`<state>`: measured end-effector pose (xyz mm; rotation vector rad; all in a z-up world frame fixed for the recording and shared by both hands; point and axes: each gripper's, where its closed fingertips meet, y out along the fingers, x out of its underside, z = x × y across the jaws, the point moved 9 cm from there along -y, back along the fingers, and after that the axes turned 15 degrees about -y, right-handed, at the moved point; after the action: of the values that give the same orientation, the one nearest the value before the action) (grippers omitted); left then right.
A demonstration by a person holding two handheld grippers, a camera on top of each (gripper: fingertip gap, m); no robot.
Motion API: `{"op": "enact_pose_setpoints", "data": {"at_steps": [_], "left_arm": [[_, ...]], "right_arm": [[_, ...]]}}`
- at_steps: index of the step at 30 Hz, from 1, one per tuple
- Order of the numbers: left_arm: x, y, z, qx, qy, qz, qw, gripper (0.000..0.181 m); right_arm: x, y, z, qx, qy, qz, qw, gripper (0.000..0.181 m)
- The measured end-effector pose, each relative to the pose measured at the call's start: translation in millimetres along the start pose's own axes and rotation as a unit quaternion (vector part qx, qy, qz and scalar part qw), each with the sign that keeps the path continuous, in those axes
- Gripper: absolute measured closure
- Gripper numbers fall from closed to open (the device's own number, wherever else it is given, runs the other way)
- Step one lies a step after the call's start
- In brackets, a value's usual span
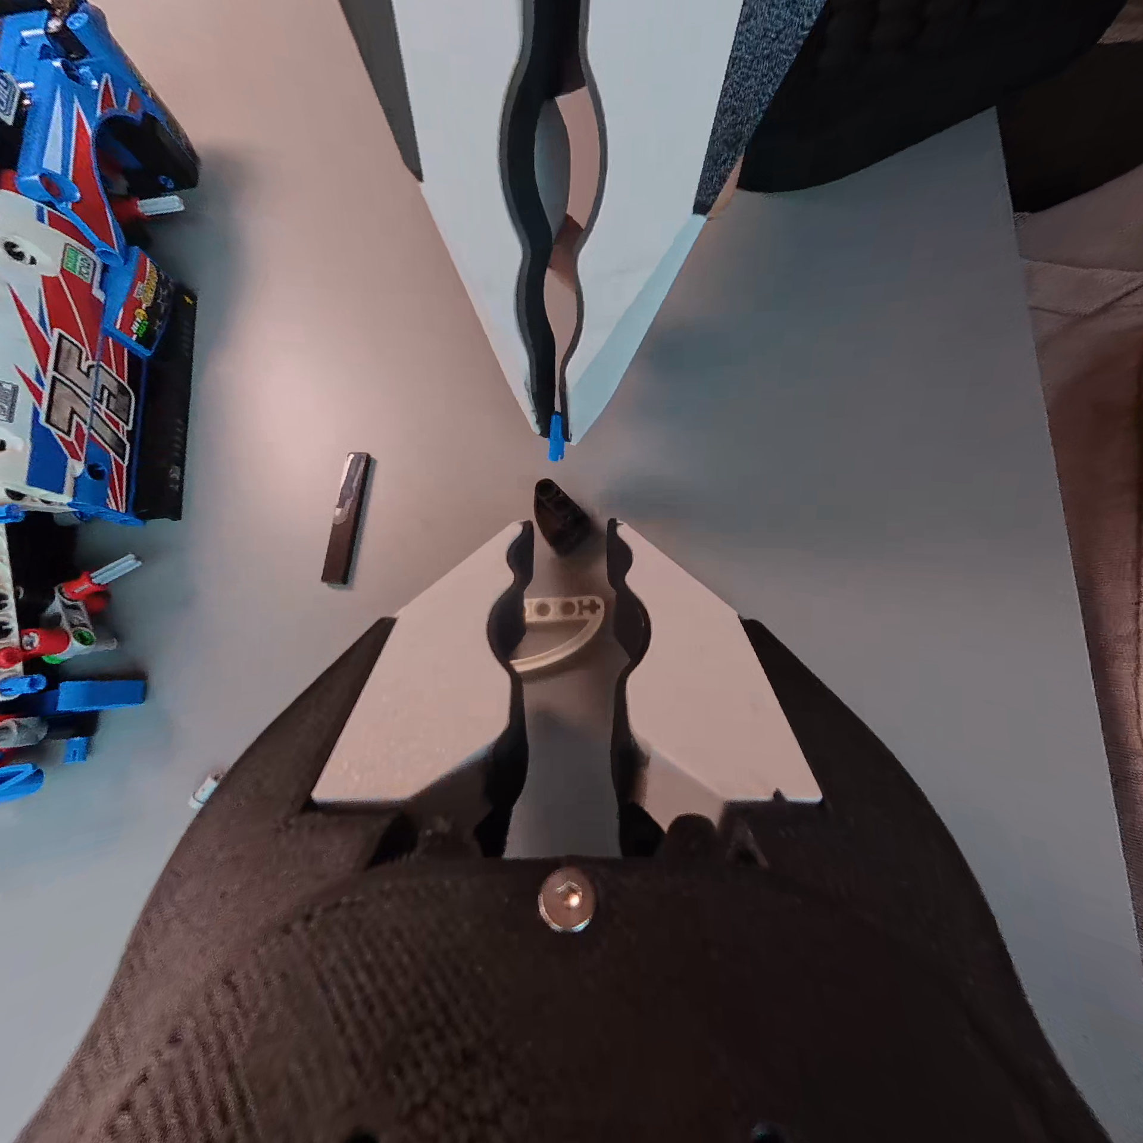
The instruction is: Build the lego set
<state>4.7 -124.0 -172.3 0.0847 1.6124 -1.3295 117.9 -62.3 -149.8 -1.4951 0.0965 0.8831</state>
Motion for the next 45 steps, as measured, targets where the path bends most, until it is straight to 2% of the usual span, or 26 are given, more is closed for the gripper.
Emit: {"op": "enact_pose_setpoints", "data": {"at_steps": [1, 15, 24, 32, 35, 40, 43, 45], "left_arm": [[-1.2, 2.1, 0.1, -0.004, 0.003, -0.004, 1.000, 0.163], [-5.8, 13.5, -1.8, 0.030, 0.030, 0.008, 0.999, 0.167], [-2.7, 13.8, -0.7, 0.027, 0.058, 0.028, 0.998, 0.167], [-1.1, 15.2, 1.1, 0.018, 0.089, 0.042, 0.995, 0.167], [-0.9, 14.9, 1.2, 0.018, 0.083, 0.042, 0.996, 0.167], [-0.3, 14.1, 1.3, 0.016, 0.080, 0.042, 0.996, 0.167], [0.2, 10.4, 0.1, 0.012, 0.073, 0.051, 0.996, 0.167], [-2.3, 4.5, -0.8, 0.022, 0.052, 0.075, 0.996, 0.163]], "right_arm": [[-1.0, 0.3, 0.0, -0.004, -0.004, -0.005, 1.000, 0.180], [-7.7, 5.5, 5.6, -0.036, -0.054, -0.098, 0.993, 0.180], [-17.6, 9.3, 7.3, -0.065, -0.070, -0.160, 0.982, 0.180], [-22.6, 15.4, 8.1, -0.075, -0.064, -0.168, 0.981, 0.181], [-19.6, 13.2, 8.0, -0.068, -0.058, -0.159, 0.983, 0.181], [-10.9, 6.7, 7.6, -0.054, -0.019, -0.100, 0.993, 0.181], [-4.3, 1.1, 8.9, -0.047, 0.029, -0.035, 0.998, 0.181], [-2.7, -4.7, 9.4, -0.037, 0.064, 0.042, 0.996, 0.181]]}}
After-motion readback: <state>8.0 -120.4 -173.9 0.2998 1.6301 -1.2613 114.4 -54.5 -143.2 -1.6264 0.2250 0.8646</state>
